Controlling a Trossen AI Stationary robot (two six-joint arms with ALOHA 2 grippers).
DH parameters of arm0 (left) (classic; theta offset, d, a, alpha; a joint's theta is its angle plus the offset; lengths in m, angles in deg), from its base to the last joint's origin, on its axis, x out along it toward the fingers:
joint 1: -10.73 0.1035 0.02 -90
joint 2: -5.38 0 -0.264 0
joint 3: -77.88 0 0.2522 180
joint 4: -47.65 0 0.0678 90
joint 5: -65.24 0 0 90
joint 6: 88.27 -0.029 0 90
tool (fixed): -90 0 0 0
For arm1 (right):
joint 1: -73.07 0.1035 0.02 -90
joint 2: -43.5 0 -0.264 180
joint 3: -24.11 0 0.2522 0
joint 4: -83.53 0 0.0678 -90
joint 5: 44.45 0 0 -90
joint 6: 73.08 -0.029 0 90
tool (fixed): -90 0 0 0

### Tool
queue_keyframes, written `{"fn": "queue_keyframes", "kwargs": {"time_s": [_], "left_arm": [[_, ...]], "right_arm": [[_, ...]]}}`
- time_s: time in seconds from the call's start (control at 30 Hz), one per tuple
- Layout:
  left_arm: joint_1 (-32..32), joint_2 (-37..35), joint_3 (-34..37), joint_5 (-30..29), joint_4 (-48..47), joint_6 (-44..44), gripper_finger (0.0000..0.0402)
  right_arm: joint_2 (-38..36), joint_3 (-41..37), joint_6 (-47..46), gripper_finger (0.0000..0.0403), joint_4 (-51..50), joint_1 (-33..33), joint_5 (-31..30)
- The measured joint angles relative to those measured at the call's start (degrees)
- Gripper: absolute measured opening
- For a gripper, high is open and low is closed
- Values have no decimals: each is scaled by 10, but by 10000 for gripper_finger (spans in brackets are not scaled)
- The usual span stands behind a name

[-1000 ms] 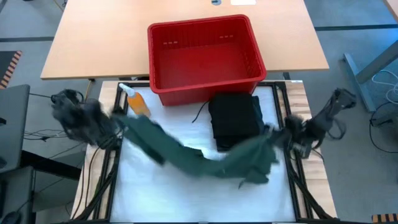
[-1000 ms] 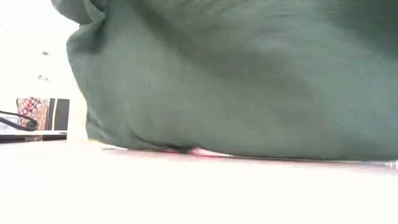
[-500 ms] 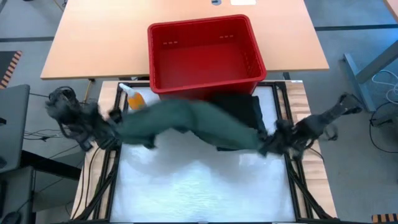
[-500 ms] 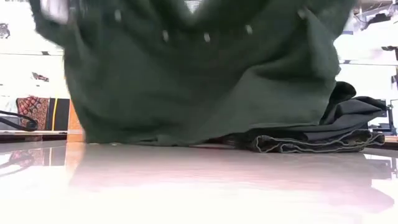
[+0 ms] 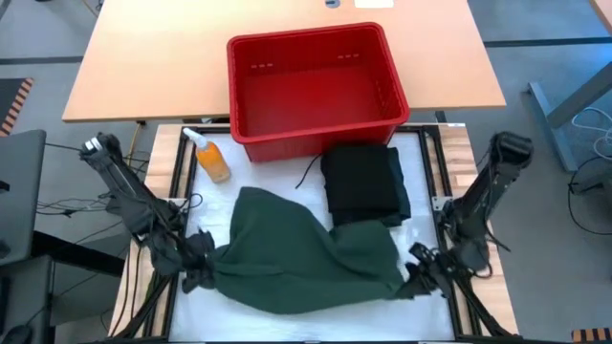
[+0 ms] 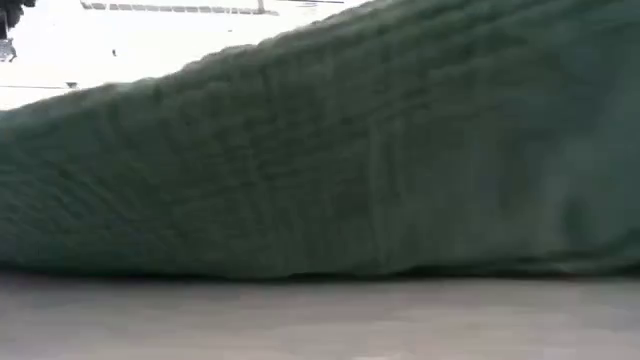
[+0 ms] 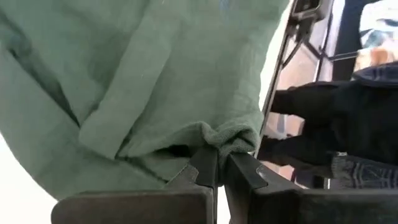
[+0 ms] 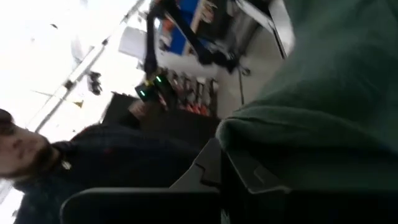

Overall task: Fold Laundry from Bin
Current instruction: Fold the green polo shirt

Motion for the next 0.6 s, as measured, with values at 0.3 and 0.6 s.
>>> {"fn": "queue_keyframes", "kwargs": {"time_s": [0.3,0.6], "left_arm": [[-12,51,0,36,3,41,0],[-12,51,0,42,3,49,0]], "right_arm": [[118,6,-193,18,-7,86,5],[207,77,-224,39,5,70,143]]}}
